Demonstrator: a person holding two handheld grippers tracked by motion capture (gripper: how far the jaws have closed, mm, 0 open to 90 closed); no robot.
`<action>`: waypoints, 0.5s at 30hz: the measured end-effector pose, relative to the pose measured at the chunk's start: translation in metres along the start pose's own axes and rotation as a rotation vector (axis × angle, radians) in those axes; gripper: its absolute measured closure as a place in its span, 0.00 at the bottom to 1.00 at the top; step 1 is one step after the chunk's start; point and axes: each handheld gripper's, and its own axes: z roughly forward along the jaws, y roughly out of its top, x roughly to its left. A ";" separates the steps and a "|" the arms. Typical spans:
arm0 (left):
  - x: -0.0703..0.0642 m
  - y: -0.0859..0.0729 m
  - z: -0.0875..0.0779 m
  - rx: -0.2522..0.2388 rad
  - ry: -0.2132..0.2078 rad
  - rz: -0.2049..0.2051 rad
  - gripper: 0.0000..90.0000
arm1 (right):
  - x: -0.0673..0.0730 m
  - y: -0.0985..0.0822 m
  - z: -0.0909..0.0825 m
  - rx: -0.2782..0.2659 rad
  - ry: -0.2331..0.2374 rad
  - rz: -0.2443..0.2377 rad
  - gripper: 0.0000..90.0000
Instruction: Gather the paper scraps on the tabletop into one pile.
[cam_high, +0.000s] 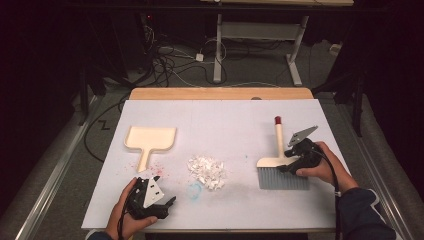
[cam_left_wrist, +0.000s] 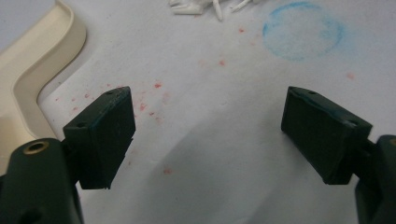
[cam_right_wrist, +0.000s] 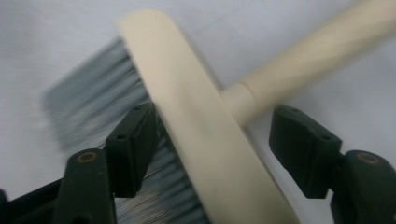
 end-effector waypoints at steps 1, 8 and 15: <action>0.000 0.000 0.000 -0.001 -0.001 -0.003 0.19 | 0.001 0.001 -0.002 -0.012 -0.021 0.004 0.40; 0.000 0.000 -0.001 -0.007 0.005 0.000 0.19 | 0.009 0.007 -0.018 -0.207 -0.186 0.051 0.33; 0.001 0.000 -0.004 -0.017 0.031 -0.005 0.19 | 0.039 -0.001 -0.051 -0.491 -0.338 0.118 0.30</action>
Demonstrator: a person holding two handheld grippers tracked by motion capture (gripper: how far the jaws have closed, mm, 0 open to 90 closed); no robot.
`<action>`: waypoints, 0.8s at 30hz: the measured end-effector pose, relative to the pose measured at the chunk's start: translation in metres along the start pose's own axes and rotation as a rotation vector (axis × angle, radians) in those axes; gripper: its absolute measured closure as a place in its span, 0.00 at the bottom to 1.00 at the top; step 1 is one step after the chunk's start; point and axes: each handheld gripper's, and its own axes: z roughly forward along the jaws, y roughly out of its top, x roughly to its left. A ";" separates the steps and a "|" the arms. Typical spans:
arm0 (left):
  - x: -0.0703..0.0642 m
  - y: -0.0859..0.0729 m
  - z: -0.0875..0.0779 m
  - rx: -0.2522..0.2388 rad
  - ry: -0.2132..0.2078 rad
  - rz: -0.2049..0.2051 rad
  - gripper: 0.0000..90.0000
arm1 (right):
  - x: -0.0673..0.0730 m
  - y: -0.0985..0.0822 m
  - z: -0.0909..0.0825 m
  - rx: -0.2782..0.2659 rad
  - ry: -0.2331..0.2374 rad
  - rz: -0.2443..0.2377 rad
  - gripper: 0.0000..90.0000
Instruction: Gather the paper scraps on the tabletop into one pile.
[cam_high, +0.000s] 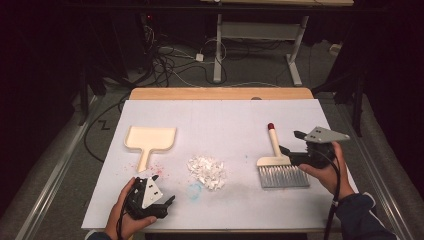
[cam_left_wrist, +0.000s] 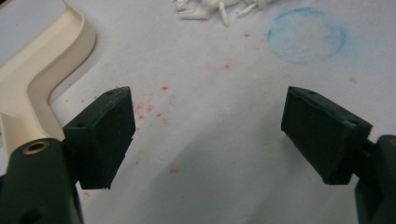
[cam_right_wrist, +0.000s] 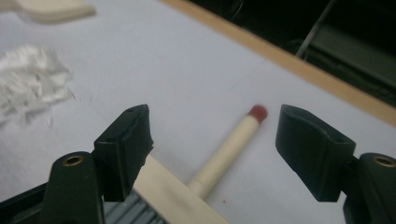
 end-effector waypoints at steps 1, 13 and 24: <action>0.000 0.000 0.000 -0.003 0.002 -0.002 0.19 | 0.004 -0.001 -0.007 -0.028 -0.016 -0.005 0.30; 0.002 0.003 0.001 -0.011 0.037 -0.014 0.19 | 0.049 -0.043 -0.046 -0.146 -0.072 -0.028 0.25; 0.000 0.003 -0.001 -0.019 0.053 0.000 0.19 | 0.060 -0.060 -0.046 -0.119 -0.095 -0.054 0.21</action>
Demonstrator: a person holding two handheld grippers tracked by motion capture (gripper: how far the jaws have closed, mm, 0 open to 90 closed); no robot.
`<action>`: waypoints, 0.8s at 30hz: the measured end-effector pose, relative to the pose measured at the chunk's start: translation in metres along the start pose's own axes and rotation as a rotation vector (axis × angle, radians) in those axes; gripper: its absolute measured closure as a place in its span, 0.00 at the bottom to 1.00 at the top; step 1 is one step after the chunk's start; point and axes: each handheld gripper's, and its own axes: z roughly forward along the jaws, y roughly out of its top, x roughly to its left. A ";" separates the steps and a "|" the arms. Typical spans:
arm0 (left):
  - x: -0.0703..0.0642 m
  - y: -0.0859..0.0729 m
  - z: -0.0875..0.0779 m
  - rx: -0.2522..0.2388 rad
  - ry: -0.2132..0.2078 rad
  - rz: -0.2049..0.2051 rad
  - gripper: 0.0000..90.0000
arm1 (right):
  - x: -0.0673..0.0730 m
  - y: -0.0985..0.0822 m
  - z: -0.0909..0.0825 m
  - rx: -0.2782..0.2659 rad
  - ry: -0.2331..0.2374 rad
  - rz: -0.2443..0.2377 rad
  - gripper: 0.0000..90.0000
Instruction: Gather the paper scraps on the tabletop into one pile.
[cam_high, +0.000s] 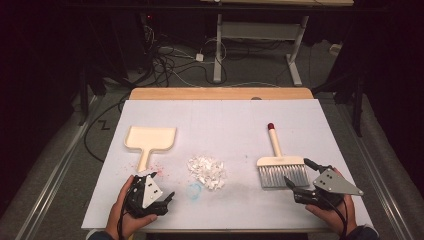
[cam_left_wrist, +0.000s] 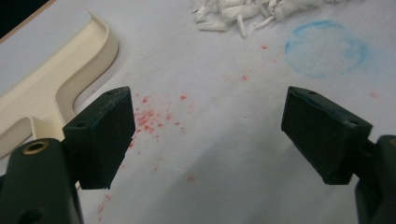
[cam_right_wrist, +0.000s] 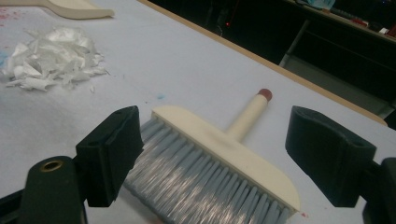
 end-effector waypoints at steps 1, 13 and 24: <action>0.000 0.000 0.000 0.003 -0.002 -0.001 0.19 | 0.001 0.000 0.000 -0.005 0.007 0.004 0.21; 0.000 0.001 0.002 0.004 -0.001 0.009 0.19 | 0.001 0.002 0.000 -0.006 -0.008 0.007 0.21; 0.000 0.002 0.002 0.002 -0.002 0.005 0.19 | 0.000 -0.001 0.003 0.013 -0.013 0.004 0.21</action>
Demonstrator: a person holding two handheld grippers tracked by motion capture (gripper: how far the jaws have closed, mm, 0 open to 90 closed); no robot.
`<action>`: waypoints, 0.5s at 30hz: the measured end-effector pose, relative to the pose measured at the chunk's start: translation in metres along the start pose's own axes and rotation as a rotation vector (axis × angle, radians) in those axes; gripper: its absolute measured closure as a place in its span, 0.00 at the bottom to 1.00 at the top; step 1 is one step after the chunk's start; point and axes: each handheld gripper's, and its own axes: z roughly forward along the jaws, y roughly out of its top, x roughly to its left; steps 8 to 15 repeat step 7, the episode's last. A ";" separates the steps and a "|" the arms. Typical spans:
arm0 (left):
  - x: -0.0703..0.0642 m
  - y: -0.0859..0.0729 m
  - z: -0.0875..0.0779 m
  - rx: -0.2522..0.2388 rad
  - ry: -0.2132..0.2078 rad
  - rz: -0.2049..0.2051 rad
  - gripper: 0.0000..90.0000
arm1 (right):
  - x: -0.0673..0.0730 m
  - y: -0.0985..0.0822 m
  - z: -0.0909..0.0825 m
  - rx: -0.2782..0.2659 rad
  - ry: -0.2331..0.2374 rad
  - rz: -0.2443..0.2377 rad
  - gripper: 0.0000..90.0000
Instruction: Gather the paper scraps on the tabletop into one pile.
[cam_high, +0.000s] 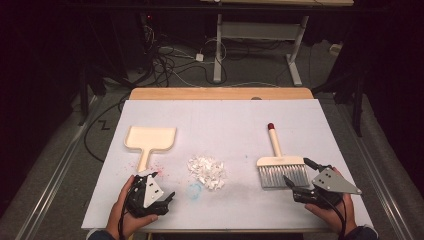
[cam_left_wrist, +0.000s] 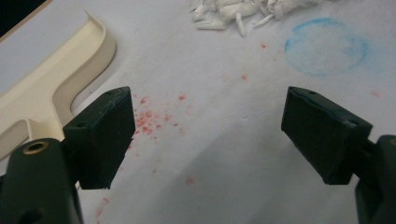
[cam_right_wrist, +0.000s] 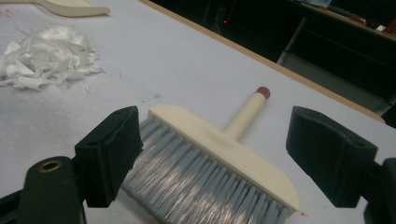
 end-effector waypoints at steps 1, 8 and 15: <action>0.000 0.000 0.000 0.000 0.001 -0.001 0.19 | 0.000 0.000 0.000 -0.002 0.004 0.002 0.21; 0.001 0.001 0.001 -0.002 0.003 -0.007 0.19 | -0.001 -0.001 0.001 0.003 0.002 0.001 0.21; 0.001 0.001 0.001 -0.002 0.003 -0.007 0.19 | -0.001 -0.001 0.001 0.003 0.002 0.001 0.21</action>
